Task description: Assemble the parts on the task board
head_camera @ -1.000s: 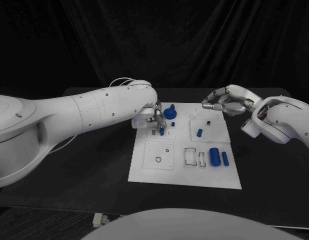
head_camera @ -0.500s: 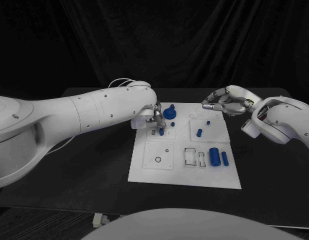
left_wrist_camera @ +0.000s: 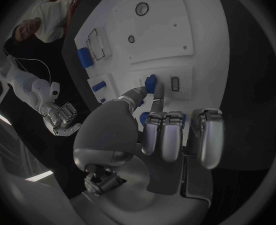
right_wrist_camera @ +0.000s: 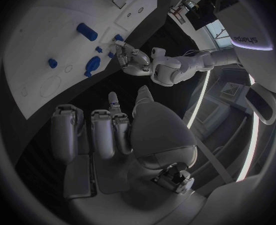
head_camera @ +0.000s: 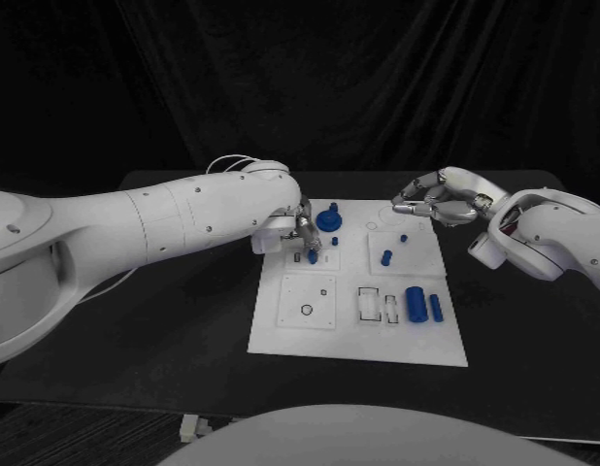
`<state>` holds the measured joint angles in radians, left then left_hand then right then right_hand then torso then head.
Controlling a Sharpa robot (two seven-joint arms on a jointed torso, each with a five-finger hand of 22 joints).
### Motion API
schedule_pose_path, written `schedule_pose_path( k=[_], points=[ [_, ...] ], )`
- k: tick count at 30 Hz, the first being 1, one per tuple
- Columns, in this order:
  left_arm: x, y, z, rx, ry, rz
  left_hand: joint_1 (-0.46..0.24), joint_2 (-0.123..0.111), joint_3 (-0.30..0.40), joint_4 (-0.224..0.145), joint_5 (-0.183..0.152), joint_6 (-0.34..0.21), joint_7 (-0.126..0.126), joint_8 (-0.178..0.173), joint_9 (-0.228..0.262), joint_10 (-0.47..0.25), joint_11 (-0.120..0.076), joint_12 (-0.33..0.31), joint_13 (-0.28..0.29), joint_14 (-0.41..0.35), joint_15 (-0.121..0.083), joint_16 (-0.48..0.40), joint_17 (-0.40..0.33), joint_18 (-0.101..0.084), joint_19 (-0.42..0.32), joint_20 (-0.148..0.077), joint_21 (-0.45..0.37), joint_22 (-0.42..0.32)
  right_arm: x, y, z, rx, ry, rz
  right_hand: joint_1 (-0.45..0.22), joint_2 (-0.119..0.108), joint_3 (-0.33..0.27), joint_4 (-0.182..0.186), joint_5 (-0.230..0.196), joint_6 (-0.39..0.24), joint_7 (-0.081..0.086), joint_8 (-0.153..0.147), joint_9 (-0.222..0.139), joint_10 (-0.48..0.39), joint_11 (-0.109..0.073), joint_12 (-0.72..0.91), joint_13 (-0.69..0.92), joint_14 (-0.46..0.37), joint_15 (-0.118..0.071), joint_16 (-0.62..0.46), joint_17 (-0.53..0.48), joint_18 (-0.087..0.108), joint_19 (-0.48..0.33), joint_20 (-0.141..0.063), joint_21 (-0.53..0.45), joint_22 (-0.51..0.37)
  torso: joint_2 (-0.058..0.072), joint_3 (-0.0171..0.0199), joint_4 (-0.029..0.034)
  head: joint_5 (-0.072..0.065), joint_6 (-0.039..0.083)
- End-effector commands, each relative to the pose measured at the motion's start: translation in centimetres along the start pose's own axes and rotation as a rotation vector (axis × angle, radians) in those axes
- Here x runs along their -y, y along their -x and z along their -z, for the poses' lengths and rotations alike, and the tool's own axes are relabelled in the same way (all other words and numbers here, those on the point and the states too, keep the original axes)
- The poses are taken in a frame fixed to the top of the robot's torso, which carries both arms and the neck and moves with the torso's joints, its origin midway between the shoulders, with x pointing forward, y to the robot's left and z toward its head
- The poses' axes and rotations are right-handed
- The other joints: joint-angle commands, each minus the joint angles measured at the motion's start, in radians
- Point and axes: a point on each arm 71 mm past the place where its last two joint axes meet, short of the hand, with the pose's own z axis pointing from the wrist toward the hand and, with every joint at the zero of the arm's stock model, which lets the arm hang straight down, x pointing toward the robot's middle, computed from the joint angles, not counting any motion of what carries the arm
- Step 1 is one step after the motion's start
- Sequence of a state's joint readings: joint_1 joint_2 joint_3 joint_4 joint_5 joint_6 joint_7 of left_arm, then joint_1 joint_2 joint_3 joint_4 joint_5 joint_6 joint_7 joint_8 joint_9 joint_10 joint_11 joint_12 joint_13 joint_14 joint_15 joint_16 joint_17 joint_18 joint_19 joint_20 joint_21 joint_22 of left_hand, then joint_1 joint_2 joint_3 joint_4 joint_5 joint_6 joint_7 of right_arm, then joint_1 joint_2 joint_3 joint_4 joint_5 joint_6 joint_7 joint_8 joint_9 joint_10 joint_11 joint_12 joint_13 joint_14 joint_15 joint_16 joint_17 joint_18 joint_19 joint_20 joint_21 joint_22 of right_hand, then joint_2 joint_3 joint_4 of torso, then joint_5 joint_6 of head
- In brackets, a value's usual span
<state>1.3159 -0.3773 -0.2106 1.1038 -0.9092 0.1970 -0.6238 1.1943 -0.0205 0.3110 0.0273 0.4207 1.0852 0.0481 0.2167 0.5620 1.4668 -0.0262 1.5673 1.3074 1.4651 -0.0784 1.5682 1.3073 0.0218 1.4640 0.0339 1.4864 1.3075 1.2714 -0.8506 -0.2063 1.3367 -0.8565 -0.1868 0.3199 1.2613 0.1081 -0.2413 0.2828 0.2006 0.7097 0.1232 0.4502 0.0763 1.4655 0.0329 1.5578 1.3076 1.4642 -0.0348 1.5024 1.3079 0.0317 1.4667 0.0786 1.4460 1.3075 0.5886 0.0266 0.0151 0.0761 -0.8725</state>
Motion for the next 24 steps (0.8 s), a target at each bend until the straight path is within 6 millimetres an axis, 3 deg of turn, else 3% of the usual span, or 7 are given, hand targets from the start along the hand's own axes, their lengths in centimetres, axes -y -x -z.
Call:
schedule_pose_path(
  k=[1, 24],
  points=[
    [0.04, -0.18, 0.02, 0.013, -0.007, 0.012, -0.003, 0.000, 0.057, -0.052, 0.006, 0.002, -0.006, 0.005, 0.002, 0.104, -0.007, 0.004, 0.263, 0.106, -0.006, 0.003, 0.263, 0.012, 0.022, -0.005, -0.004, 0.150, 0.24, -0.15, 0.05, -0.008, -0.015, -0.001, 0.009, 0.000, -0.005, -0.002, 0.003, 0.002, 0.004, -0.003, -0.001, 0.075, 0.006, -0.006, 0.219, 0.057, 0.009, -0.004, 0.115, 0.006, 0.019, 0.005, -0.007, 0.213, -0.002, 0.0003, -0.0002, 0.002, 0.000],
    [-0.05, -0.13, 0.64, 0.103, -0.027, 0.016, -0.008, -0.004, 0.057, -0.049, 0.005, -0.002, -0.006, 0.002, 0.005, 0.104, -0.007, 0.004, 0.263, 0.106, -0.007, 0.003, 0.263, 0.014, 0.019, -0.005, -0.009, 0.144, 0.52, -0.36, 0.08, -0.008, -0.019, -0.002, 0.012, 0.000, -0.006, -0.002, 0.004, 0.002, 0.004, -0.003, -0.001, 0.075, 0.007, -0.006, 0.218, 0.057, 0.009, -0.005, 0.113, 0.006, 0.018, 0.005, -0.009, 0.212, -0.001, 0.0000, 0.0001, 0.005, 0.000]
  ],
)
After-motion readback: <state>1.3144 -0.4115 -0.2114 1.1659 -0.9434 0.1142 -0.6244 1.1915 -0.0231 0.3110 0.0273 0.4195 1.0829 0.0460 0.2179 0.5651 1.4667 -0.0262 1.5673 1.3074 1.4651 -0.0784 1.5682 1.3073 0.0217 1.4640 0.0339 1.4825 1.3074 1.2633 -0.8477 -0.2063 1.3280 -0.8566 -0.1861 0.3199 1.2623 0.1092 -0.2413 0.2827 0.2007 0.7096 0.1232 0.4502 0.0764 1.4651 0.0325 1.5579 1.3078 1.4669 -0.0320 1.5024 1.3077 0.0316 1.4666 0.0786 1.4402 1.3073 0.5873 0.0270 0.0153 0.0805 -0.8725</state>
